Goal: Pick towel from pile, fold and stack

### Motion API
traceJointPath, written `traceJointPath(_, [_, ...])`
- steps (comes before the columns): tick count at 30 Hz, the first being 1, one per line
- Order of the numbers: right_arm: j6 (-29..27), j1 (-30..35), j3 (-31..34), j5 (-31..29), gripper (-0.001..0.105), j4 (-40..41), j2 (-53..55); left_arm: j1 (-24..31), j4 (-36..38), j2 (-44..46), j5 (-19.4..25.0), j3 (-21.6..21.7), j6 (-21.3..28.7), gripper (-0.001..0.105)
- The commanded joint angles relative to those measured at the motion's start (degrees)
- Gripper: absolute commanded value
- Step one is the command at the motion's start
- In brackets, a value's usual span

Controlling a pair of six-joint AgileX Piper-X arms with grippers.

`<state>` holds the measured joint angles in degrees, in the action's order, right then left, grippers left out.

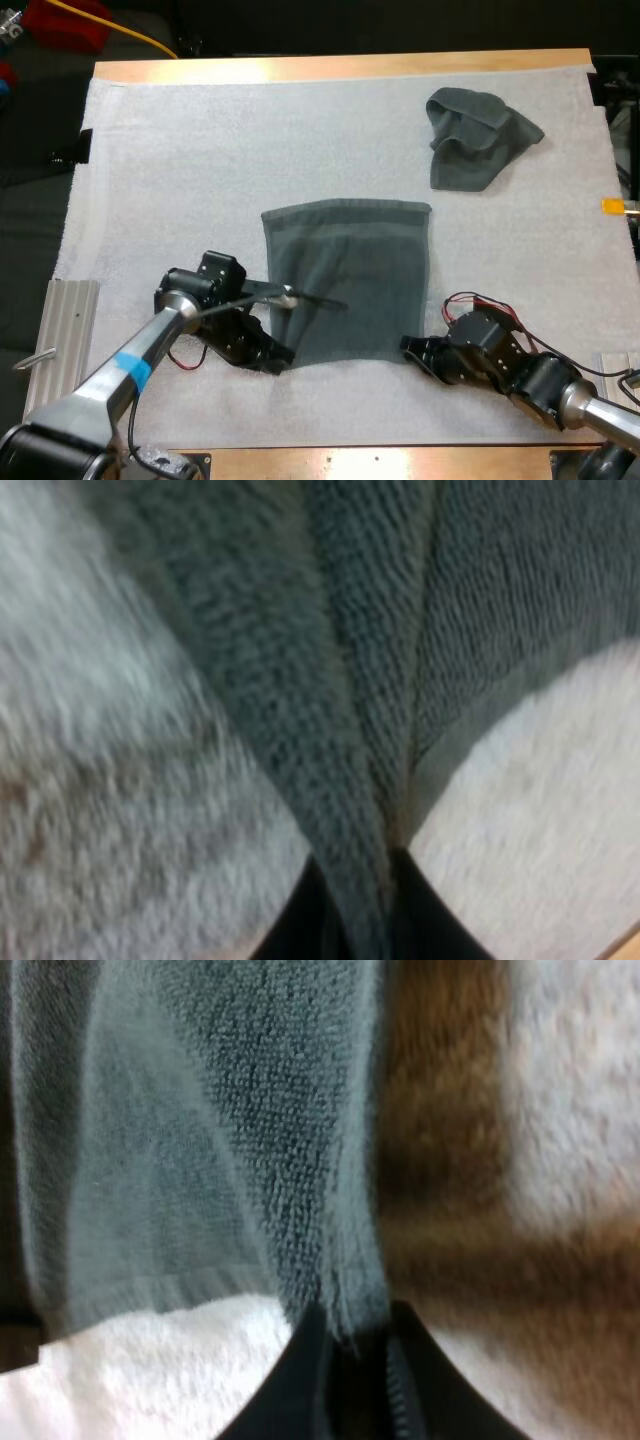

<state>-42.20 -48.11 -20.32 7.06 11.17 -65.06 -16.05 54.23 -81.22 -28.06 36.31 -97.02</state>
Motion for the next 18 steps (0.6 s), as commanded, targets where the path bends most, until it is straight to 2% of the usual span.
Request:
traceJointPath(1, [-0.46, -0.42, 0.00, -0.72, 0.001, 2.20, 0.96, -1.03, 1.58, 1.12, 1.79, -0.13, 0.87, 0.000])
traceJointPath(10, [-3.17, -3.70, -0.39, -2.20, 0.001, 14.65, 8.33, -3.45, 7.73, 10.89, 3.16, -0.13, 0.35, 0.000])
traceJointPath(18, [-2.91, -5.18, -1.07, -1.98, 0.001, 18.23, 15.30, -3.45, 13.57, 17.64, 2.08, -0.13, 0.55, 0.000])
